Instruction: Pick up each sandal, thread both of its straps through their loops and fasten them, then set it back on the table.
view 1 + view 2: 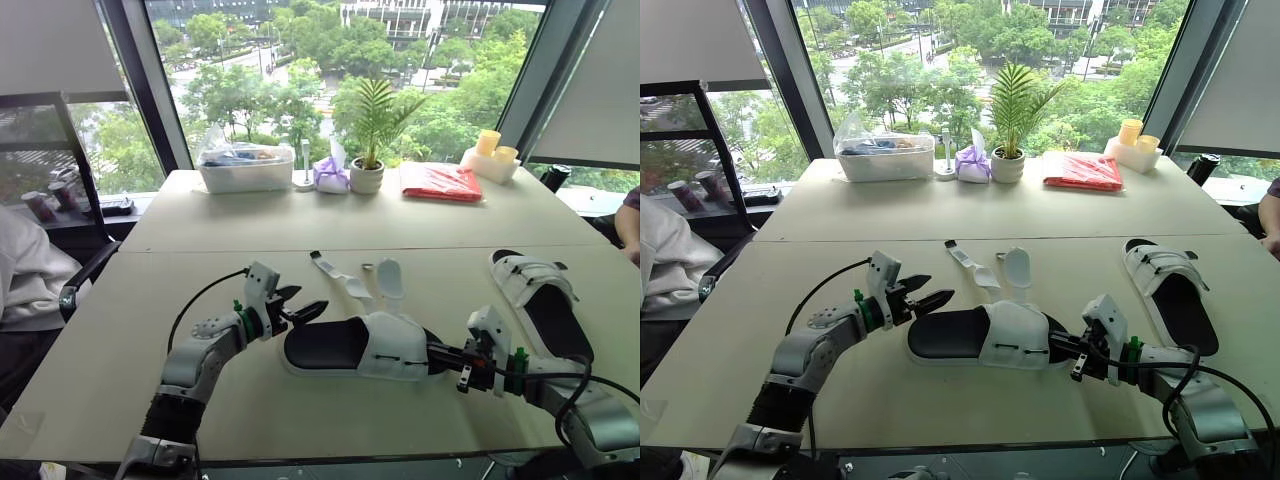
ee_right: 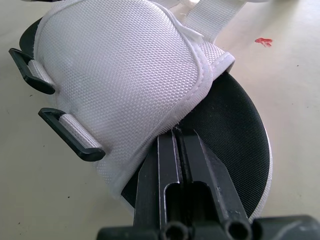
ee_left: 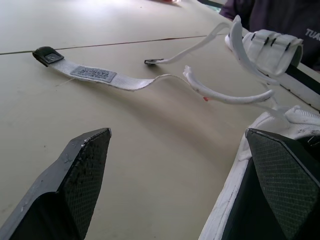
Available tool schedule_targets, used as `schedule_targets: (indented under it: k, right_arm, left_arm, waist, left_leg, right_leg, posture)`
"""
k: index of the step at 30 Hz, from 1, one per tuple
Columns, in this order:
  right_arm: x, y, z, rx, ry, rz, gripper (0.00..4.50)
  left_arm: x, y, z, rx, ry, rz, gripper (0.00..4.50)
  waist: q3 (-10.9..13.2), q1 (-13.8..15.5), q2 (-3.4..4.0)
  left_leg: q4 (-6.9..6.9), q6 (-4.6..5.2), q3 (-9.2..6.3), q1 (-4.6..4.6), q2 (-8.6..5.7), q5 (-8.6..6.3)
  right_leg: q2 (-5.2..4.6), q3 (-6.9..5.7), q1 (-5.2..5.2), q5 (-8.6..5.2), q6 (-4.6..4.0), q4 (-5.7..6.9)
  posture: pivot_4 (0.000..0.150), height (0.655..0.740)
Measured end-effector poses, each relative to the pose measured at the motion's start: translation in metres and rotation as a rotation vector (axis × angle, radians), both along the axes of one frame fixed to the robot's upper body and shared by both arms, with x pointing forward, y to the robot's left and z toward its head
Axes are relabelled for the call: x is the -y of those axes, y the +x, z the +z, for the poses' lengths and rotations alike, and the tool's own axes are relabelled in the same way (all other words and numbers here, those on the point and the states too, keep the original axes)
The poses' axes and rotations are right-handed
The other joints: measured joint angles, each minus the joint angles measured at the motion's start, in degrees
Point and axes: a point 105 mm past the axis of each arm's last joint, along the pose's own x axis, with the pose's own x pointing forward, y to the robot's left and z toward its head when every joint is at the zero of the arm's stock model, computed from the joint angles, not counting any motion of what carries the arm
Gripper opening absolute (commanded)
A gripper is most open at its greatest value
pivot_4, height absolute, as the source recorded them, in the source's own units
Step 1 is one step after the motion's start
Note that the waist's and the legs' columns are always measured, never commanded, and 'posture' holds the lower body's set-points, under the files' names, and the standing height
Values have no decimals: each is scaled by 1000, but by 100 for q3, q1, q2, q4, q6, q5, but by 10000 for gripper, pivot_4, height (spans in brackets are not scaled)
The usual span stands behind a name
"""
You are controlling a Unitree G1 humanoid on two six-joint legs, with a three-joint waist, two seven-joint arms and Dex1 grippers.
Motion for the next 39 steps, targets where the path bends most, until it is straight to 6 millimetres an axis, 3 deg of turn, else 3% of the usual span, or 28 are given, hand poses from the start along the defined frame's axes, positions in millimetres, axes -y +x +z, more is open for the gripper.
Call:
schedule_targets:
  k: [6, 39]
  right_arm:
    - [-1, 0, 0, 11, -9, 3, 0]
    - [-12, 11, 0, 27, 11, 20, 0]
  left_arm:
    - [1, 4, 9, 23, -1, -12, 44475]
    - [-1, -2, -2, -8, 0, -14, 44475]
  waist:
    - [-1, -4, -2]
    - [-1, -37, -2]
  left_leg:
    - [0, 0, 0, 1, 0, 0]
    - [-2, 0, 0, 6, 0, 0]
  right_leg:
    - [0, 0, 1, 0, 1, 0]
    - [-1, 0, -4, 8, -5, 1]
  posture:
    - [1500, 7388]
    - [1500, 7388]
